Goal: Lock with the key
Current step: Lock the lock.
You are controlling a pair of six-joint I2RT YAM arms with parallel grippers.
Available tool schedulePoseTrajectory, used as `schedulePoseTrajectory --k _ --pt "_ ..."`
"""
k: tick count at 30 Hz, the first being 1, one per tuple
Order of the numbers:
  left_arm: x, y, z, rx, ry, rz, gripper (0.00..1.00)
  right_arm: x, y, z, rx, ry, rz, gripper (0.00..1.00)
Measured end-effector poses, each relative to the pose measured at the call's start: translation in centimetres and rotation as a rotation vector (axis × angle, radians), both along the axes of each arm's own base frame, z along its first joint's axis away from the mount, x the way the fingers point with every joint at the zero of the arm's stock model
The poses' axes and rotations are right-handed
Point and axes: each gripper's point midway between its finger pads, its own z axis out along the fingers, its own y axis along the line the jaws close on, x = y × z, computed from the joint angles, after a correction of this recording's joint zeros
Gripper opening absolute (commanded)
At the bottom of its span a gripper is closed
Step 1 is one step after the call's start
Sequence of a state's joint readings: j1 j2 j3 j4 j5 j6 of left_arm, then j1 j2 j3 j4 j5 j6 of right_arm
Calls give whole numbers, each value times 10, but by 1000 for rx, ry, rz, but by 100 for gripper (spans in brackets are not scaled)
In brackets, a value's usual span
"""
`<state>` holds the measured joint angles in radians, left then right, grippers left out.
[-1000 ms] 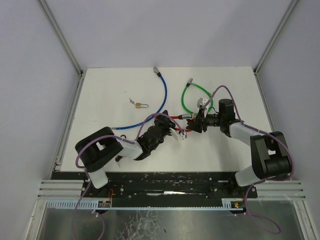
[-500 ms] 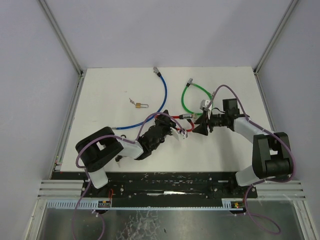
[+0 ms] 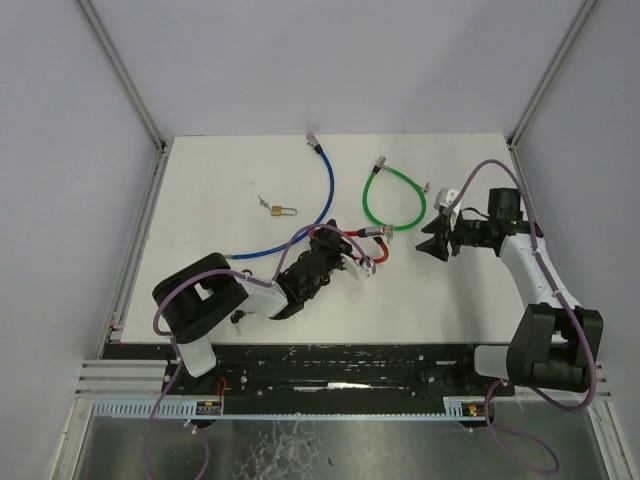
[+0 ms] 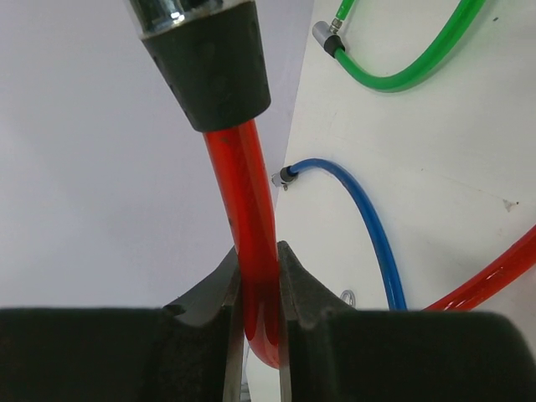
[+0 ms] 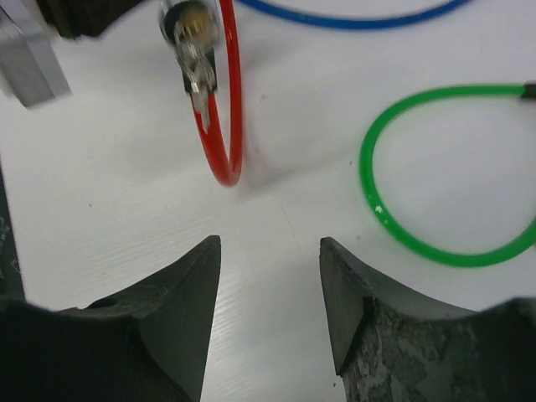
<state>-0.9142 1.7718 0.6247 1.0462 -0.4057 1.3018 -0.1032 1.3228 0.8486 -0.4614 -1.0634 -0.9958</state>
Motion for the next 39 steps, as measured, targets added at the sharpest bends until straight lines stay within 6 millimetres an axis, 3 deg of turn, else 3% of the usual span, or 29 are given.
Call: schedulePoseTrajectory --k 7,10,21,29,39 --pt "0 0 1 -2 0 2 0 2 20 110 217 49 17 56" --pt "0 0 0 -2 1 2 0 -1 27 128 299 169 1 54" --pt "1 -1 2 -5 1 2 0 0 59 94 317 511 -92 42" --pt "1 -1 2 -7 1 2 0 7 64 69 274 583 -125 38" --pt "1 -1 1 -7 2 2 0 3 72 66 253 589 -110 24"
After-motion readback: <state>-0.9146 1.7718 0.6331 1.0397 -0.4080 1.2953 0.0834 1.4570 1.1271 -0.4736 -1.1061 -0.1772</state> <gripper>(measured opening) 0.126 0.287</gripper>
